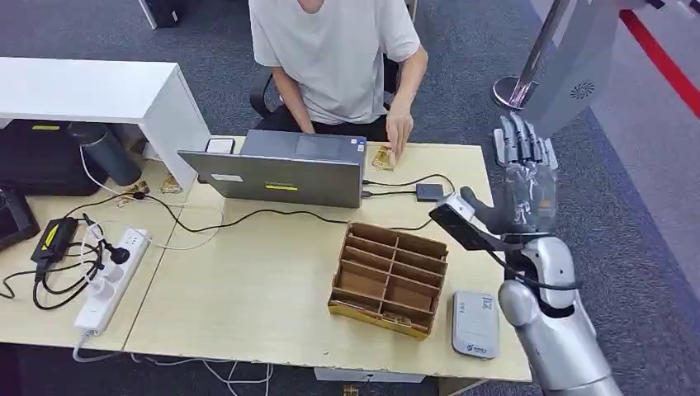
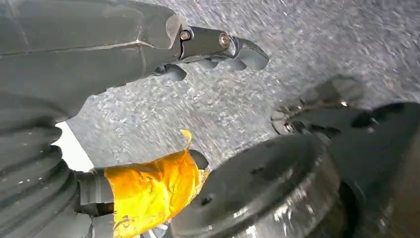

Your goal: Pass the card to the sensor for recognition and then transmit it.

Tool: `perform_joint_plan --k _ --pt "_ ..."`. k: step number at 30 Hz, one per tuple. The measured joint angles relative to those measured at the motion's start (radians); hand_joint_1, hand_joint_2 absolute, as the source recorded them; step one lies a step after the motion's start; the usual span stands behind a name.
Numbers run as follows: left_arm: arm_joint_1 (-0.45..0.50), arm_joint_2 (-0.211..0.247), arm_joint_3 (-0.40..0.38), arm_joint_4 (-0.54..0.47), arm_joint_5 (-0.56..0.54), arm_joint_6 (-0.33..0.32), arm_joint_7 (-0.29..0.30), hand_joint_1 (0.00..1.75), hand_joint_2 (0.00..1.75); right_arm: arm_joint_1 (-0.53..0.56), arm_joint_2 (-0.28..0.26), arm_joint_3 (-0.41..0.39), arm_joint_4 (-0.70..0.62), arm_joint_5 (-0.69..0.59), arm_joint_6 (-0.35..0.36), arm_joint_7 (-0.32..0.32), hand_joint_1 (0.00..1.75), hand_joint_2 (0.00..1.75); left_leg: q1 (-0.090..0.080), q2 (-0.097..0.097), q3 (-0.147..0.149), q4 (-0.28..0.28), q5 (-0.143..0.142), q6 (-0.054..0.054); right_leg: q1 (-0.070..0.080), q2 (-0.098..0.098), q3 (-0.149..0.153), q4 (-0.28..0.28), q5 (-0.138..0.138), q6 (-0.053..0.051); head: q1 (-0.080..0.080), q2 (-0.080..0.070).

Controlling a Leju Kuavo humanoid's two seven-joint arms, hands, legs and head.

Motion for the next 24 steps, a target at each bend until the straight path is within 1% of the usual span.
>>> perform_joint_plan --k 1,3,13,24 --pt "0.000 0.000 0.000 0.000 0.003 -0.015 -0.002 0.00 1.75 0.001 0.000 0.001 0.001 0.000 0.001 0.001 0.00 1.75 0.000 0.000 0.000 0.000 0.000 0.000 0.000 0.000 0.000 0.000 0.000 0.000 0.000 0.000" --pt "0.000 0.000 0.000 0.000 0.005 -0.024 -0.008 0.00 1.75 0.002 0.000 0.003 0.002 0.000 0.001 0.002 0.00 1.75 0.000 0.000 0.000 0.000 0.000 0.000 0.000 0.000 0.000 0.000 0.000 0.000 0.000 0.000" --pt "-0.002 0.002 0.000 0.000 0.006 -0.038 -0.013 0.00 1.75 0.002 0.000 0.005 0.005 -0.001 0.002 0.002 0.00 1.75 0.000 0.000 0.000 0.000 0.000 0.000 0.000 0.000 0.000 0.000 0.000 0.000 0.000 0.000" --pt "-0.009 0.002 0.000 0.000 0.003 -0.032 -0.010 0.00 1.75 0.001 0.000 0.010 0.019 0.000 0.004 0.002 0.00 1.75 0.000 0.000 0.000 0.000 0.000 0.000 0.000 0.000 0.000 0.000 0.000 0.000 0.000 0.000"
